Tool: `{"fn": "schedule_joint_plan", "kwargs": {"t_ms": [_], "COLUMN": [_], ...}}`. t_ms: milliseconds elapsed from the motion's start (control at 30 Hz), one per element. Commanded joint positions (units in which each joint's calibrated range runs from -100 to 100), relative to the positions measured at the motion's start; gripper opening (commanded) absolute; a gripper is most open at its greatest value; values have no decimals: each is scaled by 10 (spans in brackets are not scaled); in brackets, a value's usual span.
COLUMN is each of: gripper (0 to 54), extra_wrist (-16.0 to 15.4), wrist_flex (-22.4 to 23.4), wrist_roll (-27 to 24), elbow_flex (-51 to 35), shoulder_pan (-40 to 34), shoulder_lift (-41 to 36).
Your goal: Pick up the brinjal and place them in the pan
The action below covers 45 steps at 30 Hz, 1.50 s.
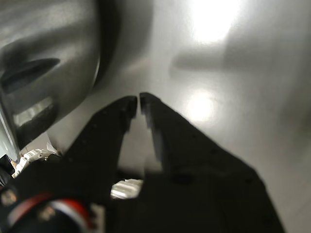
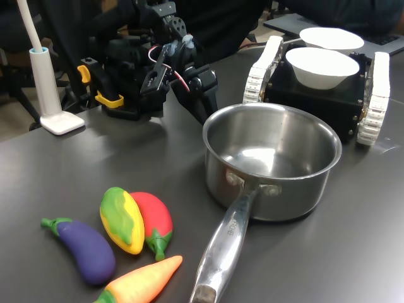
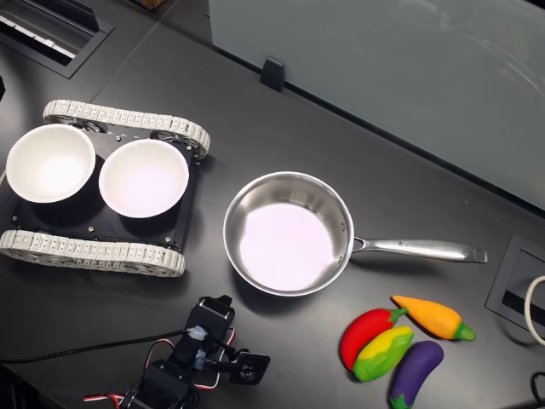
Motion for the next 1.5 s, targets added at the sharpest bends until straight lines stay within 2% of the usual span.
{"fn": "schedule_joint_plan", "kwargs": {"t_ms": [0, 233, 433, 1467], "gripper": [1, 40, 1, 1], "extra_wrist": [-3, -3, -3, -1], "wrist_flex": [-30, -30, -30, -28], "wrist_roll": [-28, -29, -28, -30], "elbow_flex": [-9, -9, -9, -10], "shoulder_pan": [51, 51, 51, 46], "shoulder_lift": [-8, -8, -8, -8]}}
